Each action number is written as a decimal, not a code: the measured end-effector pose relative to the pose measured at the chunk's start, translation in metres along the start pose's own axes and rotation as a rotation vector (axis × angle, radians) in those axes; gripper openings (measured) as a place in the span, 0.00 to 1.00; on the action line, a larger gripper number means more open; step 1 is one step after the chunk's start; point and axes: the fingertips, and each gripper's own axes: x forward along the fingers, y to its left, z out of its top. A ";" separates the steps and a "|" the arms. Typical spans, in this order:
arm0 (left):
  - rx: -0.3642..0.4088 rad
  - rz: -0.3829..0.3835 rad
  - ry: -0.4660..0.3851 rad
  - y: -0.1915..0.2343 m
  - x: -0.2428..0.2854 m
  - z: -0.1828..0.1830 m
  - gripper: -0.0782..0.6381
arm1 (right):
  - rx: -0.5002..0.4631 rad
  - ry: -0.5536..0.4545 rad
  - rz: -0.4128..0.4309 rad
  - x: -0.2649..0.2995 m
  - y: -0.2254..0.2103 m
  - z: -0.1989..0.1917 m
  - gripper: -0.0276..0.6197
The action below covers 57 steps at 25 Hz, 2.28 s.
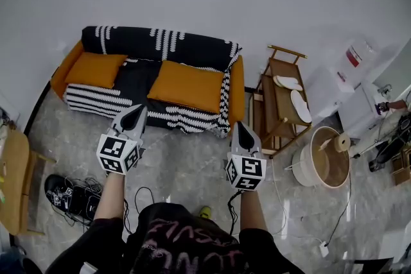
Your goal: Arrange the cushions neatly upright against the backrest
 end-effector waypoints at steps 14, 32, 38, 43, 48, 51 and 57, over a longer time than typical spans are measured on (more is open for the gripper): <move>-0.018 -0.030 0.020 0.038 0.003 -0.026 0.11 | 0.024 0.030 -0.056 0.020 0.022 -0.025 0.06; -0.024 0.004 0.131 0.106 0.199 -0.069 0.11 | 0.082 0.116 -0.075 0.220 -0.076 -0.067 0.06; -0.051 0.050 0.166 0.126 0.280 -0.072 0.11 | 0.102 0.142 -0.022 0.304 -0.121 -0.071 0.06; -0.040 0.071 0.176 0.136 0.330 -0.067 0.11 | 0.107 0.146 0.005 0.356 -0.146 -0.069 0.06; -0.042 0.085 0.201 0.147 0.356 -0.073 0.11 | 0.118 0.174 0.021 0.389 -0.155 -0.080 0.06; -0.056 0.092 0.213 0.159 0.373 -0.079 0.11 | 0.125 0.192 0.027 0.408 -0.159 -0.087 0.06; -0.063 0.067 0.250 0.193 0.404 -0.099 0.11 | 0.127 0.236 0.002 0.442 -0.158 -0.103 0.06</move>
